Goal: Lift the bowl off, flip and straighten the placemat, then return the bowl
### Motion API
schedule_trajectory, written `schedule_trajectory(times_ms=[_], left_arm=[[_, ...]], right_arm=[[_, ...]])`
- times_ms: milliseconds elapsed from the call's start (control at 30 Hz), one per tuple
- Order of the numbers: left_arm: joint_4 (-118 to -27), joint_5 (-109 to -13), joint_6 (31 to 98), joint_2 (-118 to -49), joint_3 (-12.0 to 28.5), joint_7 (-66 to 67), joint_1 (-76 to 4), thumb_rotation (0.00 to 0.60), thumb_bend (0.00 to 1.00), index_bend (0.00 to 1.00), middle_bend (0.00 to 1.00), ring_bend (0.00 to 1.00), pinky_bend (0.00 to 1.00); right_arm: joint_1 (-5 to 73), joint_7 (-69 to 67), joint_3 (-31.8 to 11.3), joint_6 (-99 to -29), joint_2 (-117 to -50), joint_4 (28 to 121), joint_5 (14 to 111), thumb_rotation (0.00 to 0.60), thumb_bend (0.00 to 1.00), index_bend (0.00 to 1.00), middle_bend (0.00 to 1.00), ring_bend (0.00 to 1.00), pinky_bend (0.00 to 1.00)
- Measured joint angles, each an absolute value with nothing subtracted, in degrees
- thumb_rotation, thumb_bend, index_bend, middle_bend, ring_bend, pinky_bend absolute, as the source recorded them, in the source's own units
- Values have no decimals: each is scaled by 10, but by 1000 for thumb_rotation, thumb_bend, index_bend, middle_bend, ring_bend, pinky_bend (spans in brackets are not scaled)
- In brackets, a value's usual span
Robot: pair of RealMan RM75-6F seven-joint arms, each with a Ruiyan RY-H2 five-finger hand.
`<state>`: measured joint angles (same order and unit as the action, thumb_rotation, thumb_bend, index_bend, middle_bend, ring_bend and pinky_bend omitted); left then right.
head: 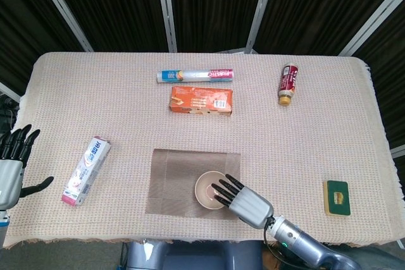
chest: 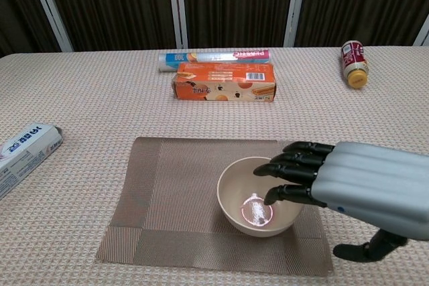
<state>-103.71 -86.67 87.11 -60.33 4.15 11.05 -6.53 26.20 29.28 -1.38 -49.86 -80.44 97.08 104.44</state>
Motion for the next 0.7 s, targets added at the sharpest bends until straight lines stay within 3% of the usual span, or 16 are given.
schedule_trajectory(times_ms=[100, 167, 267, 367, 700], left_arm=[[-1037, -866, 871, -602, 42, 107, -66, 600, 0, 0, 0, 0, 0], [-1036, -867, 871, -602, 43, 101, -66, 600, 0, 0, 0, 0, 0], [-1033, -870, 873, -601, 44, 91, -67, 600, 0, 0, 0, 0, 0], [-1031, -870, 875, -600, 46, 85, -67, 600, 0, 0, 0, 0, 0], [-1029, -870, 873, -597, 45, 78, -67, 600, 0, 0, 0, 0, 0]], right_arm=[[266, 329, -15, -482, -822, 962, 1032, 600, 309, 294, 0, 0, 0], [268, 343, -16, -477, -838, 955, 1016, 600, 381, 388, 0, 0, 0], [269, 346, -18, -480, -857, 943, 1002, 600, 428, 527, 0, 0, 0], [271, 334, -17, -488, -869, 931, 1001, 600, 446, 604, 0, 0, 0], [279, 233, -18, -558, -888, 894, 1015, 600, 454, 626, 0, 0, 0]])
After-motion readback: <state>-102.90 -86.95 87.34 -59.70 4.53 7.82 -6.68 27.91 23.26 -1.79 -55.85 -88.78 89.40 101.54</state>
